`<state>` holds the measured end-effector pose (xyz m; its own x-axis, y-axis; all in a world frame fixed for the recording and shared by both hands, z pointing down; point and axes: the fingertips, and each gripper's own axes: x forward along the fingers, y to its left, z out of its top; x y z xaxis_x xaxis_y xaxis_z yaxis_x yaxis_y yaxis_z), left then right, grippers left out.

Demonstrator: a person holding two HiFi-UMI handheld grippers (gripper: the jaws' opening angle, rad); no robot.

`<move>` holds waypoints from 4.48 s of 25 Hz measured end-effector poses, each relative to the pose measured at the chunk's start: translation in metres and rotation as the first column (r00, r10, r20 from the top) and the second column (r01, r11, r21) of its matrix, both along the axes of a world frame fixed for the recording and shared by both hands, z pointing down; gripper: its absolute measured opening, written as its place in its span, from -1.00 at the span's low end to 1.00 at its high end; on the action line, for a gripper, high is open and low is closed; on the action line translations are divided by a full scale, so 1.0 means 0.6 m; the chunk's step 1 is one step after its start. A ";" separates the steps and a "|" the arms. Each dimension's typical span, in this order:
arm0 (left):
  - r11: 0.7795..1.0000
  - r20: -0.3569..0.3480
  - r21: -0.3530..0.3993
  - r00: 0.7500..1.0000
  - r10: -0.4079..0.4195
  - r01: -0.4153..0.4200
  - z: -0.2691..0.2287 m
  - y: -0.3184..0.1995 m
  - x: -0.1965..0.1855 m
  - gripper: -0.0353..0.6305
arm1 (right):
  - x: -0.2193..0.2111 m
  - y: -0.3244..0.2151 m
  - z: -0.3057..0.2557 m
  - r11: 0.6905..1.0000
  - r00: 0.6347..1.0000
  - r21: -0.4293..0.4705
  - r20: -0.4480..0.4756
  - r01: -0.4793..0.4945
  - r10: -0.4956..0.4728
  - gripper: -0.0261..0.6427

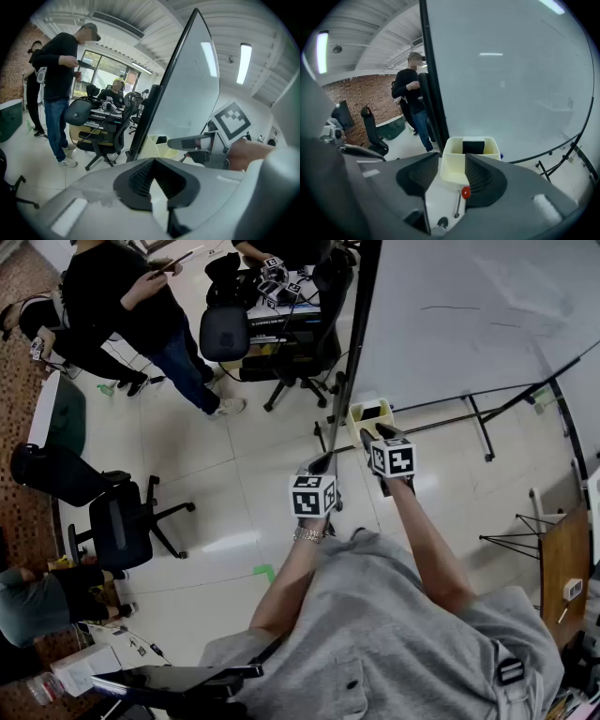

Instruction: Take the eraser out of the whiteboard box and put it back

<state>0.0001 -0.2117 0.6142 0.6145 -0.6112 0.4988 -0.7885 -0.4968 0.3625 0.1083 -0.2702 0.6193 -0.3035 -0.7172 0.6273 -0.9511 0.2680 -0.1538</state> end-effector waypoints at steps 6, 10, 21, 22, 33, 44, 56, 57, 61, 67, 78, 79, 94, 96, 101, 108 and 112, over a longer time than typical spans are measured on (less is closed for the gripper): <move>0.999 0.010 -0.028 1.000 -0.029 0.029 0.012 -0.048 -0.023 -0.88 | 0.048 -0.074 0.042 0.992 0.996 -0.109 -0.070 -0.068 0.061 0.05; 0.999 0.007 -0.032 1.000 -0.030 0.030 0.013 -0.074 -0.012 -0.88 | 0.052 -0.102 0.059 0.981 0.995 -0.182 -0.089 -0.060 0.045 0.10; 0.999 0.000 -0.009 0.999 -0.050 0.050 -0.003 -0.107 0.003 -0.88 | 0.053 -0.120 0.048 0.974 0.995 -0.226 -0.099 -0.008 -0.015 -0.10; 0.998 0.001 -0.007 0.998 -0.055 0.055 -0.004 -0.107 0.002 -0.88 | 0.061 -0.114 0.029 0.978 0.997 -0.207 -0.076 -0.013 -0.003 -0.10; 0.999 0.007 -0.007 0.999 -0.031 0.031 0.002 -0.087 0.041 -0.88 | 0.072 -0.040 -0.102 0.990 0.995 -0.120 0.065 0.077 -0.069 -0.10; 0.998 0.025 -0.009 0.997 -0.066 0.067 0.006 -0.070 0.037 -0.88 | 0.064 -0.029 -0.048 0.979 0.994 -0.170 0.023 0.111 -0.108 -0.10; 0.996 0.047 -0.018 0.995 -0.087 0.088 0.008 -0.053 0.050 -0.88 | 0.074 -0.031 0.050 0.988 0.998 -0.144 0.004 0.058 -0.058 -0.08; 0.996 0.051 -0.021 0.995 -0.088 0.089 0.011 -0.048 0.052 -0.88 | 0.077 -0.029 0.041 0.990 0.998 -0.126 0.025 0.056 -0.053 -0.08; 0.995 0.081 -0.048 0.993 -0.081 0.085 0.029 -0.014 0.055 -0.88 | 0.090 -0.023 0.014 0.997 0.996 -0.062 0.083 0.051 -0.045 -0.05; 0.997 0.087 -0.059 0.996 -0.038 0.043 0.042 0.042 0.049 -0.88 | 0.084 0.014 -0.014 1.000 0.992 0.001 0.127 0.006 -0.006 -0.06; 0.999 0.025 -0.002 0.999 0.032 -0.032 0.003 0.189 -0.007 -0.88 | -0.059 0.260 -0.005 1.000 0.997 -0.004 0.075 -0.003 0.004 -0.91; 0.999 0.026 -0.013 0.999 0.035 -0.035 0.010 0.206 -0.015 -0.88 | -0.075 0.282 -0.003 1.000 0.997 -0.009 0.074 0.009 -0.008 -0.91; 1.000 0.007 0.010 1.000 0.018 -0.018 -0.010 0.297 -0.031 -0.88 | -0.152 0.412 -0.004 0.987 0.984 -0.042 0.096 0.156 -0.151 -0.91; 1.000 0.006 0.006 1.000 0.019 -0.019 -0.009 0.298 -0.020 -0.88 | -0.146 0.413 -0.001 0.986 0.982 -0.048 0.102 0.162 -0.156 -0.91; 0.998 0.028 0.005 0.998 0.058 -0.058 -0.011 0.308 0.012 -0.88 | -0.133 0.416 0.011 0.986 0.975 -0.067 0.175 0.150 -0.136 -0.91; 0.999 0.044 0.006 0.998 0.041 -0.042 -0.009 0.294 0.014 -0.88 | -0.138 0.403 0.000 0.983 0.959 -0.050 0.235 0.177 -0.161 -0.91; 0.998 0.050 0.013 0.997 0.056 -0.057 -0.014 0.291 0.032 -0.88 | -0.127 0.401 -0.009 0.984 0.955 -0.040 0.250 0.176 -0.161 -0.91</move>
